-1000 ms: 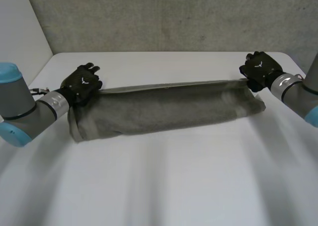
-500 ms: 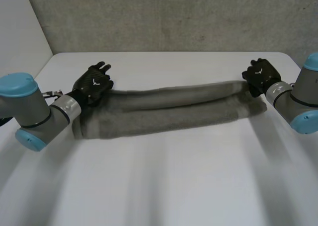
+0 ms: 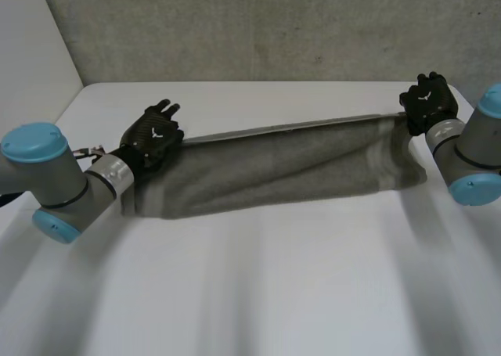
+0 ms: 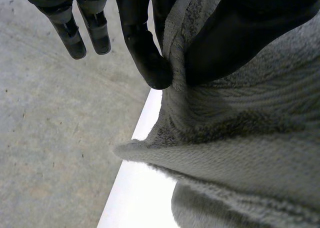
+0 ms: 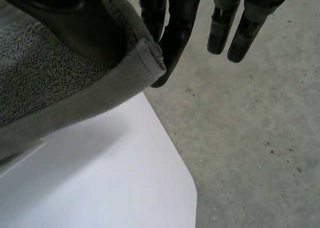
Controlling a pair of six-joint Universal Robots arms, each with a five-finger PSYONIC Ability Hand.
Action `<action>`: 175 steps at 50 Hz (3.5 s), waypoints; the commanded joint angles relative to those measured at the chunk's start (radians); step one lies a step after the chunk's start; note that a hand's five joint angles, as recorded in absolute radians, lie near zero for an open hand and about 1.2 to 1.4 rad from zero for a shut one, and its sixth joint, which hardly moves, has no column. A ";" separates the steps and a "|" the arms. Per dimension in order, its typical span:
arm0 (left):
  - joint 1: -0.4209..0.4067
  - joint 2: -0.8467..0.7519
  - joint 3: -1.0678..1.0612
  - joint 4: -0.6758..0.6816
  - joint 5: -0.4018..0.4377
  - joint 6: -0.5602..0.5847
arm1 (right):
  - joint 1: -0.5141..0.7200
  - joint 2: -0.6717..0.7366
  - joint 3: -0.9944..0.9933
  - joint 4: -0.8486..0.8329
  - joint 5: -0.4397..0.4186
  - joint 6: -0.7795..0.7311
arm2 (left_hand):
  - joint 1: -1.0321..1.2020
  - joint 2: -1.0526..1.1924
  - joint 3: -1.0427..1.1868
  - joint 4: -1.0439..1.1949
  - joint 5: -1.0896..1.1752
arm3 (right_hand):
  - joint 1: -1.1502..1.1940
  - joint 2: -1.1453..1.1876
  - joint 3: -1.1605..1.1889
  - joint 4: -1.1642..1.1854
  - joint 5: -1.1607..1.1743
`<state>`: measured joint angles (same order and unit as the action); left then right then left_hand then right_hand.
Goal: Fold the towel.
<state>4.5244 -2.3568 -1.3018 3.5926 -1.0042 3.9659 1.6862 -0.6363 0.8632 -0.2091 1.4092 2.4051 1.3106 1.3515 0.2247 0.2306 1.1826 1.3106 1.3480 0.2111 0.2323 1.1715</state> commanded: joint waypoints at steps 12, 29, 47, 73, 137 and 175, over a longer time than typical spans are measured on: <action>-0.042 0.215 -0.169 -0.012 0.003 -0.059 | -0.019 -0.331 0.275 0.022 -0.088 0.086 | 0.045 0.004 -0.050 -0.056 -0.002 | 0.086 0.048 -0.037 -0.058 0.050; -0.013 0.240 -0.197 -0.002 0.015 -0.129 | -0.068 -0.346 0.298 0.116 -0.131 -0.004 | 0.004 -0.037 -0.050 -0.056 -0.043 | 0.086 0.048 -0.037 -0.058 0.050; -0.021 0.030 -0.054 0.058 0.004 -0.129 | -0.016 -0.056 0.096 0.002 -0.133 -0.018 | -0.234 -0.275 -0.050 -0.056 -0.281 | 0.086 0.048 -0.037 -0.058 0.050; -0.021 -0.033 -0.022 0.206 -0.011 -0.129 | 0.012 0.099 -0.047 -0.056 -0.073 -0.021 | -1.014 -1.055 -0.050 -0.056 -1.061 | -1.311 -1.348 -0.037 -0.058 -1.172; 0.013 0.287 -0.392 -0.051 -0.301 -0.375 | -0.143 -0.210 0.436 0.128 -0.234 -0.060 | -0.988 -1.029 -0.050 -0.056 -1.035 | -0.826 -0.864 -0.037 -0.058 -0.862; 0.093 0.220 -0.353 -0.017 -0.349 -0.281 | -0.161 -0.192 0.468 0.125 -0.234 -0.075 | -0.991 -1.032 -0.050 -0.056 -1.038 | 0.086 0.048 -0.037 -0.058 0.050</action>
<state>4.6131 -2.1419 -1.6527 3.5800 -1.3465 3.6861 1.5355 -0.7939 1.2872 -0.0963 1.1780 2.3357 0.3401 0.3022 0.2247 0.2306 0.1393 1.2561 1.3098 0.2111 0.2323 1.1429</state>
